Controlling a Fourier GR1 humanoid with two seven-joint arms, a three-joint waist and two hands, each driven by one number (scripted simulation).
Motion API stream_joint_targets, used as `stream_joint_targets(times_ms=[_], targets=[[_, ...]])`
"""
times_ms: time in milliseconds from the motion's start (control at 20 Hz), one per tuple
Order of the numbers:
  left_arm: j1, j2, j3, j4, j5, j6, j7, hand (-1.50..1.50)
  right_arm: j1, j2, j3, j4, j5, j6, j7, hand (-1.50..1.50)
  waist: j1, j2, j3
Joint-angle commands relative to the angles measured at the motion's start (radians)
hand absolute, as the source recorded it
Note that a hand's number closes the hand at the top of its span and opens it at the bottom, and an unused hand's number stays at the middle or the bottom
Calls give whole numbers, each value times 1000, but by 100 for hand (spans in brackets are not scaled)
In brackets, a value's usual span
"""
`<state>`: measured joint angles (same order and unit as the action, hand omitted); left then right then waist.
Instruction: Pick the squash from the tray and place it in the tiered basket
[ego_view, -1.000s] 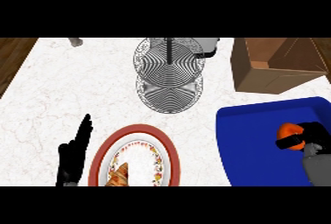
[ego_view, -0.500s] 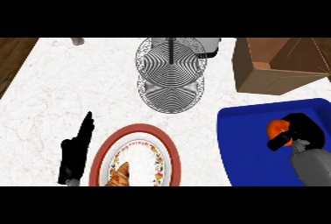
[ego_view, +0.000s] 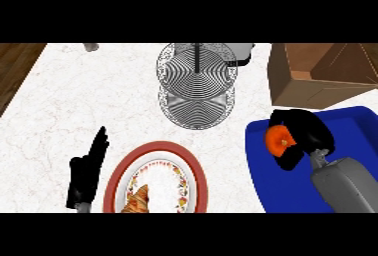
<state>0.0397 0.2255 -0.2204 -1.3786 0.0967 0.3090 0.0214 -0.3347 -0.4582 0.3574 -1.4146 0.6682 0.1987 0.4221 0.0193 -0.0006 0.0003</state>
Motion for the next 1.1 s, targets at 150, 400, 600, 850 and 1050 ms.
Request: stream_joint_targets(times_ms=[150,400,600,850,1050], targets=[[70,-13,-5,-8,-14,17,-30,0,-39,-9,-214,-261,-246,55,-29,150,-35,-9,-1],[102,0,7,-42,1,3,-20,0,-83,-101,-383,-470,-377,117,14,150,-36,-12,-1],[46,-8,18,-1,-9,-8,-18,0,-128,-129,-418,-619,-395,171,132,150,-30,-5,-1],[40,-29,35,23,-16,-24,-39,0,-310,-98,-429,-557,-416,206,253,150,-15,0,-1],[90,-3,33,-90,-31,-29,1,0,-405,-71,-412,-420,-347,177,241,150,-7,0,-1]])
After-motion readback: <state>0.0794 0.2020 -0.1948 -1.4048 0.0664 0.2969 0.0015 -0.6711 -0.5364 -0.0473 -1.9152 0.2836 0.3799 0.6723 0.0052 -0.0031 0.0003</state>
